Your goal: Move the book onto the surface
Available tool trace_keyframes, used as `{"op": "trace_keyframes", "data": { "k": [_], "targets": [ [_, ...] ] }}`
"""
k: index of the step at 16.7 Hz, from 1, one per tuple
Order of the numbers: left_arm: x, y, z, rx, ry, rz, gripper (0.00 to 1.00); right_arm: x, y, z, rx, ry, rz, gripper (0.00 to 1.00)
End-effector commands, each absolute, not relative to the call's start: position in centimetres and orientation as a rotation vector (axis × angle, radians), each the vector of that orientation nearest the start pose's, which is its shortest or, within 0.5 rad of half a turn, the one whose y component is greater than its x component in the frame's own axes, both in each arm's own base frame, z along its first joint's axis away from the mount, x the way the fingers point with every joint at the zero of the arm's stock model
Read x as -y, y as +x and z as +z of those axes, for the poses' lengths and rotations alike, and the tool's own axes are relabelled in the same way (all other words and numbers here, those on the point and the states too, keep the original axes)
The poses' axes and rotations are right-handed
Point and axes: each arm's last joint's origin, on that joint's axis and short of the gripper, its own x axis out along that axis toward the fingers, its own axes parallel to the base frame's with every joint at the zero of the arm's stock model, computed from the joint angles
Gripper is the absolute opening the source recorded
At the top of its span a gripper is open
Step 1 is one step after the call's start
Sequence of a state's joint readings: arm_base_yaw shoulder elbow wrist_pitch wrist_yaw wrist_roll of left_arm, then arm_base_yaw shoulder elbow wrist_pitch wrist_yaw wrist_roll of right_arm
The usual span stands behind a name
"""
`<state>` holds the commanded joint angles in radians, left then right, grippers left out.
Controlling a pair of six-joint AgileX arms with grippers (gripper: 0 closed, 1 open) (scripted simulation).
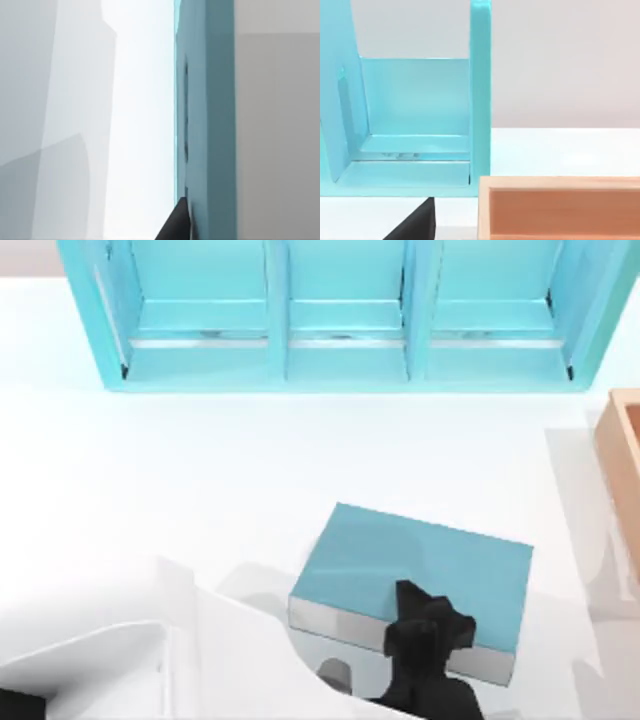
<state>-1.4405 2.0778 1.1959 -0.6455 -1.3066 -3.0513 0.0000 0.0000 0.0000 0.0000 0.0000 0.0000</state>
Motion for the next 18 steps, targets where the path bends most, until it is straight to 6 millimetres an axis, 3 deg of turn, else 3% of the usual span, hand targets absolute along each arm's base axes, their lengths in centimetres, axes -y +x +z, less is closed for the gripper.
{"op": "trace_keyframes", "data": {
  "k": [12, 18],
  "targets": [
    [35.17, 7.86, 10.33, -0.113, -1.53, 0.301, 0.98, 0.12, 10.57, 16.0, 0.0, 0.0, 0.0, 1.0],
    [35.17, 7.86, 10.33, -0.113, -1.53, 0.301, 1.0, 0.12, 10.57, 16.0, 0.0, 0.0, 0.0, 1.0]
  ]
}}
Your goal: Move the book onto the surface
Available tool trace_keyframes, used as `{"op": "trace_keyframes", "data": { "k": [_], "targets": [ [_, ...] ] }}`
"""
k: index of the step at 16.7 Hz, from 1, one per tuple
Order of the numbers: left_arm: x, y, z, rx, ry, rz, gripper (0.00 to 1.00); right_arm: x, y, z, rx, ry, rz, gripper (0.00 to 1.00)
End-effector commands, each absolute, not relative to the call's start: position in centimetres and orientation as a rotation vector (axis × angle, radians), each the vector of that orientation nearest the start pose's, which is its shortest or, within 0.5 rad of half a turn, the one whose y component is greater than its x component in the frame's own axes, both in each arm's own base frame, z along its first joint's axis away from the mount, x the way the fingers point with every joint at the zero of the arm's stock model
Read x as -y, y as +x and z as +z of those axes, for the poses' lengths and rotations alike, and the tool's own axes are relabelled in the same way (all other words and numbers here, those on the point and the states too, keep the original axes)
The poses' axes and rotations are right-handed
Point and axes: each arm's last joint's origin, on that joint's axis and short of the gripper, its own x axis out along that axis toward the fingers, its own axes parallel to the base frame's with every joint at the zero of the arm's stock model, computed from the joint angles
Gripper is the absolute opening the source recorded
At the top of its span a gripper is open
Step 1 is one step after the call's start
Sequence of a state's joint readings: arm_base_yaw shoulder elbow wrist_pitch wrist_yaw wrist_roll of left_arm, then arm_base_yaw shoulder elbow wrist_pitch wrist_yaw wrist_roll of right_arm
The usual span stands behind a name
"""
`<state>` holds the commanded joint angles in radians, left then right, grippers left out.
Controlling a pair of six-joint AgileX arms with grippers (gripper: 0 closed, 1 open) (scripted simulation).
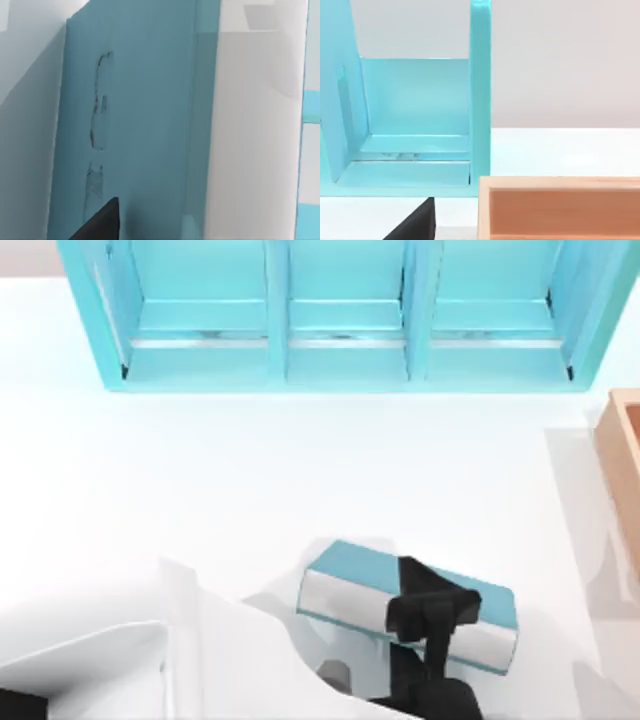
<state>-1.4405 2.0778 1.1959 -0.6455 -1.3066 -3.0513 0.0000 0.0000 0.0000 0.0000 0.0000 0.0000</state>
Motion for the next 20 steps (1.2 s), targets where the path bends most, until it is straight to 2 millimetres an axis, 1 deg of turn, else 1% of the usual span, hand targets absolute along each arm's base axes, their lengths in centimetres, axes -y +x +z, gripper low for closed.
{"op": "trace_keyframes", "data": {
  "k": [4, 7, 10, 13, 17, 20],
  "targets": [
    [35.2, 7.8, 10.3, -0.114, -1.528, 0.301, 1.0, 0.1, 10.6, 16.0, 0.0, 0.0, 0.0, 1.0],
    [35.5, 6.7, 9.9, -0.135, -1.524, 0.297, 1.0, 0.1, 10.6, 16.0, 0.0, 0.0, 0.0, 1.0],
    [35.8, 4.3, 9.3, -0.168, -1.518, 0.302, 1.0, 0.1, 10.6, 16.0, 0.0, 0.0, 0.0, 1.0],
    [35.7, 1.3, 9.2, -0.185, -1.511, 0.315, 1.0, 0.1, 10.6, 16.0, 0.0, 0.0, 0.0, 1.0],
    [35.3, -2.9, 10.0, -0.162, -1.507, 0.322, 1.0, 0.1, 10.6, 16.0, 0.0, 0.0, 0.0, 1.0],
    [35.0, -5.4, 10.8, -0.133, -1.518, 0.312, 1.0, 0.1, 10.6, 16.0, 0.0, 0.0, 0.0, 1.0]
  ]
}}
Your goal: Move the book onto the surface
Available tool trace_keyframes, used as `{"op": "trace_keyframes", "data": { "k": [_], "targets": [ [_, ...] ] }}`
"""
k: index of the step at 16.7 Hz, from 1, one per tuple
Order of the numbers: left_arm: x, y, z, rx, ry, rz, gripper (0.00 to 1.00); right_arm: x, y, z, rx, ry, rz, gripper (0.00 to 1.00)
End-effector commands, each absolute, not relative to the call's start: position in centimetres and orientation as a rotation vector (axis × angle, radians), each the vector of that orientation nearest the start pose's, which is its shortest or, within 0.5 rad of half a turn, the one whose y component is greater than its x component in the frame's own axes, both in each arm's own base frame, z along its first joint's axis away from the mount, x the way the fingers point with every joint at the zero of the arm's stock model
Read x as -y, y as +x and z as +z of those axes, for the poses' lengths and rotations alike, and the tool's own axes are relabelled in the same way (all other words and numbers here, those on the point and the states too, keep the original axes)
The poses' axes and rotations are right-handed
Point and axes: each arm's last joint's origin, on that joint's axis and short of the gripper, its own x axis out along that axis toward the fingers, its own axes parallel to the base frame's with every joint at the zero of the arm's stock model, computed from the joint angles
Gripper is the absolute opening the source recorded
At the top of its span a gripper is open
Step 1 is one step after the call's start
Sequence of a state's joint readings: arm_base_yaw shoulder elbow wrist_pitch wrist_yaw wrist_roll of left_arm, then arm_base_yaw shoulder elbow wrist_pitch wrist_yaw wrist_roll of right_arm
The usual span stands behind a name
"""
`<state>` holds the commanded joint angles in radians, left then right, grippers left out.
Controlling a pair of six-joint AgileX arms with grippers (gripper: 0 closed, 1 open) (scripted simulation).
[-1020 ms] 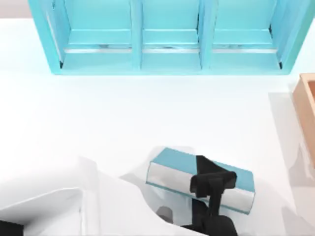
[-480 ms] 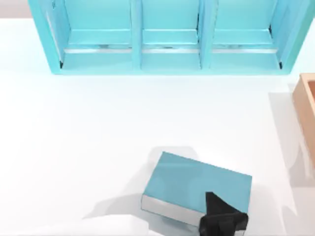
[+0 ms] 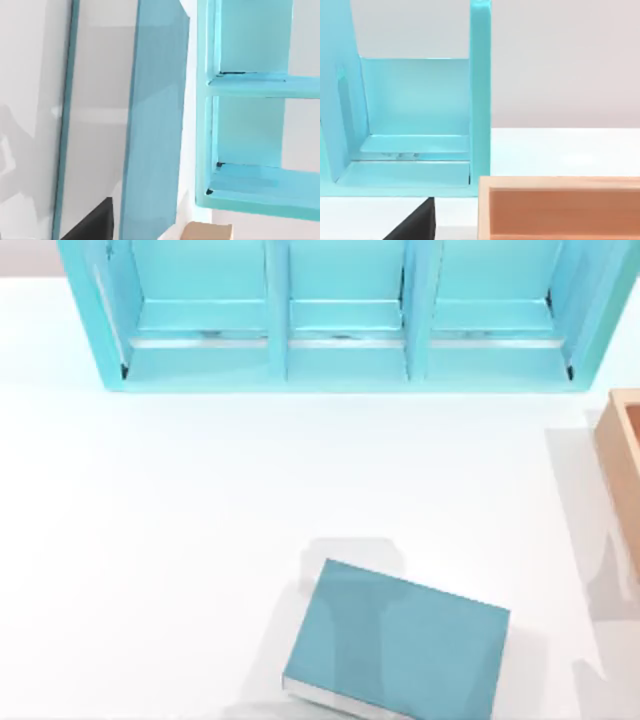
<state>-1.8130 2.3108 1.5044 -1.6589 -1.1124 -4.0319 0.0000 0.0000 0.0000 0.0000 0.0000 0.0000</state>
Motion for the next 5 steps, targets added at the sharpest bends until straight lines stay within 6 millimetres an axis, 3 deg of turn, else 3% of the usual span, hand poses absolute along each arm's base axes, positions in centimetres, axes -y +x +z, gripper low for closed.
{"op": "trace_keyframes", "data": {
  "k": [5],
  "targets": [
    [34.8, -7.2, 11.3, -0.114, -1.528, 0.301, 1.0, 0.1, 10.6, 16.0, 0.0, 0.0, 0.0, 1.0]
  ]
}}
